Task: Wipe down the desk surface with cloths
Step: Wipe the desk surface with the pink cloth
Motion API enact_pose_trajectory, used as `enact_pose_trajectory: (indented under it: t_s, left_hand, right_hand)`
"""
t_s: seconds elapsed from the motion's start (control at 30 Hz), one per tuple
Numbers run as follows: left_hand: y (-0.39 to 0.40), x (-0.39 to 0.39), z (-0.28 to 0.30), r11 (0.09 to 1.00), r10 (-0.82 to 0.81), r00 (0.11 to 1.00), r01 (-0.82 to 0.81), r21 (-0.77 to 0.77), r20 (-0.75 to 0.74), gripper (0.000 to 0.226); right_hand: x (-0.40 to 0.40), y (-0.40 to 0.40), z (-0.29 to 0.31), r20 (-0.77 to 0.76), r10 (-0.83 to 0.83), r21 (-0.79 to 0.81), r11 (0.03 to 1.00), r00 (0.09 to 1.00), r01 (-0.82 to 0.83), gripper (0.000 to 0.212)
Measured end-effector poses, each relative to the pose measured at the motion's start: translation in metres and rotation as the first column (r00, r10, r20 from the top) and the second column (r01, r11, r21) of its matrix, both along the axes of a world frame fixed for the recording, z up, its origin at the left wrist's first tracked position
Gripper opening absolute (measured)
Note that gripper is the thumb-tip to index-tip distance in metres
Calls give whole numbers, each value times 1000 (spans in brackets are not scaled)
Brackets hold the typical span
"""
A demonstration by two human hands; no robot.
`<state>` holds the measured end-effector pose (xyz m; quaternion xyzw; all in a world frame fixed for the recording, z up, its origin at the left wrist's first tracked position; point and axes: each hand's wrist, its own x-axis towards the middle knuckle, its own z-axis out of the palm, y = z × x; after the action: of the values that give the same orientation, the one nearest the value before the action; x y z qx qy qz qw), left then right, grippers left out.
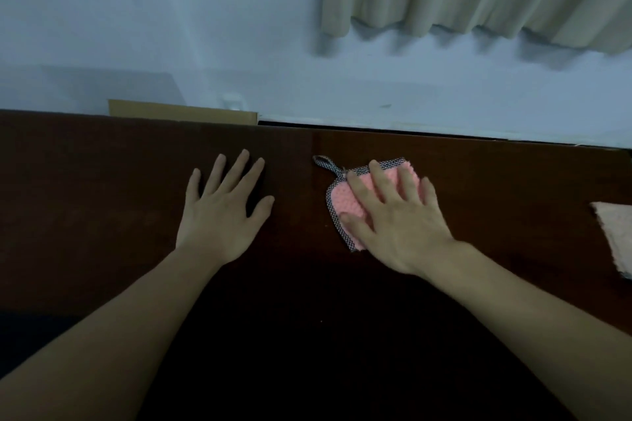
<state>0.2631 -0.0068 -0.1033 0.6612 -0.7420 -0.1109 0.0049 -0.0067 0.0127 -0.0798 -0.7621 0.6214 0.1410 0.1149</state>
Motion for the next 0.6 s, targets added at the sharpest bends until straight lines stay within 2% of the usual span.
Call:
enact_pose_trajectory:
  t_s: [0.1,0.17,0.23,0.3,0.37,0.43,0.5,0.6]
  left_hand:
    - [0,0,-1,1000,-2,1000,2,-8,2,67]
    - [0,-1,-1,1000,-3,1000,3,-3,8,68]
    - [0,0,-2,1000,-5,1000,5,-6,10,68]
    - [0,0,-2,1000,-8,1000,8,-8,2,68]
    - [0,0,-2,1000,-7,1000,7,-11,0,68]
    - [-1,0,-2,1000,-5,1000,5,-7,-5,68]
    - [-2,0,-1,1000,-7,1000,7,3,8,68]
    - [-3,-1,-2,1000,-2,1000,2,15,22,68]
  right_hand:
    - [-17,-19,-2,19,220,-35,975,975,-219,75]
    - [-20,-30,-6,32,287,-37,958,958,-285,70]
    - [-12,-43,-12,50,195,-56,980,980,-192,67]
    - [3,-55,-15,67,11,-85,996,998,-5,66]
    - [19,-63,-16,88,-162,-95,981,983,170,66]
    - [33,-64,-15,95,-259,-74,961,961,266,67]
    - [40,-52,-12,92,-261,-50,963,961,266,69]
    - [39,-13,-9,109,-119,-20,992,987,121,70]
